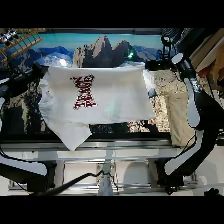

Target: Fold the clothes and pants, and hang the long-sleeved shirts on hangers.

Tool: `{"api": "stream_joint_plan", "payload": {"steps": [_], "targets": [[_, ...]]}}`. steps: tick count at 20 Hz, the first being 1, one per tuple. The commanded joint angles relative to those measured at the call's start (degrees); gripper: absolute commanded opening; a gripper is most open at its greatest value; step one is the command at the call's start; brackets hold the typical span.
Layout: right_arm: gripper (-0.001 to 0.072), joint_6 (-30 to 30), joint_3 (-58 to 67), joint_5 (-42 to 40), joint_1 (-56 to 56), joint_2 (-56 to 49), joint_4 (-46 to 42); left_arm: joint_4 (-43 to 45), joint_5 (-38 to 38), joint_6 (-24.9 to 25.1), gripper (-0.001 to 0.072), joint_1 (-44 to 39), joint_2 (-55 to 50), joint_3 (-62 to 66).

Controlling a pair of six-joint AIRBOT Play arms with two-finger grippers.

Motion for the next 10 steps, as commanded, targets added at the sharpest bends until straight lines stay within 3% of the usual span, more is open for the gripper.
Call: {"api": "stream_joint_plan", "payload": {"steps": [1,5,10], "targets": [[0.0013,2.7,1.1,15.1,-0.4,-0.1,-2.3,15.1,-10.2,-13.1,0.0001,4.7,-0.4,0.3],[0.0013,4.1,0.9,22.7,-0.1,-0.7,-4.6,23.9,-15.8,-19.3,0.0001,7.8,-0.4,0.3],[0.0015,4.7,0.9,24.7,-0.1,-0.8,-4.2,24.2,-15.6,-21.0,0.0002,7.6,-0.4,0.3]]}}
